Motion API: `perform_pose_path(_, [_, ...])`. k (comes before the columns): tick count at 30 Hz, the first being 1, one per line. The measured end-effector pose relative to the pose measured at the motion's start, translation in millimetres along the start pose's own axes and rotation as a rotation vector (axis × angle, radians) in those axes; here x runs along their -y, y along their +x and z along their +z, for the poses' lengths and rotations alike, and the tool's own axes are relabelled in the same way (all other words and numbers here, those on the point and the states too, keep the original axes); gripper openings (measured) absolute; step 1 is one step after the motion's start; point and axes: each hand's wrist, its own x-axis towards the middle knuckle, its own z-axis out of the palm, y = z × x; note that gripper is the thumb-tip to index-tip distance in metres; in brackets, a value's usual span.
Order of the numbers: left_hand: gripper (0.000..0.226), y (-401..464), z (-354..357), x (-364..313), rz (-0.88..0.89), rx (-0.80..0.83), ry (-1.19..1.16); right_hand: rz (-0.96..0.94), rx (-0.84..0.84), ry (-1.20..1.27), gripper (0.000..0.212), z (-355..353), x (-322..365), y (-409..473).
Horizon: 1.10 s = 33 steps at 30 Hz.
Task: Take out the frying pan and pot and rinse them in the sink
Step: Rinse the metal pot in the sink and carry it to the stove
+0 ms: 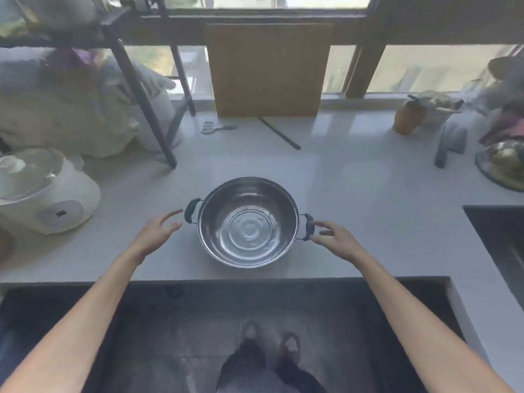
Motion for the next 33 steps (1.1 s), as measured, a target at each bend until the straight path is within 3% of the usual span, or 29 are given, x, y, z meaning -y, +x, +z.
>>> perform_pose_path(6, [0.026, 53, -12, 9, 0.013, 0.174, -0.024, 0.083, -0.118, 0.104, 0.033, 10, -7, 36])
perform_pose_path(15, [0.026, 90, -23, 32, 0.007, 0.347, -0.05, 0.117, 0.022, 0.135, 0.028, 6, -4, 72])
perform_pose_path(22, [0.025, 105, 12, -8, 0.043, 0.415, -0.012, 0.16, 0.074, 0.212, 0.028, -38, -18, 56])
perform_pose_path(25, [0.028, 154, 46, -44, 0.102, 0.465, 0.052, 0.203, 0.032, 0.266, 0.026, -89, -39, 19])
perform_pose_path(28, [0.045, 229, 116, -114, 0.087, 0.592, 0.161, 0.242, -0.125, 0.315, 0.025, -143, -68, -35])
perform_pose_path(31, [0.042, 225, 200, -216, 0.356, 0.714, 0.231, 0.263, -0.318, 0.34, 0.023, -193, -107, -94])
perform_pose_path(33, [0.033, 182, 252, -287, 0.562, 0.677, 0.151, 0.276, -0.406, 0.339, 0.023, -225, -141, -133])
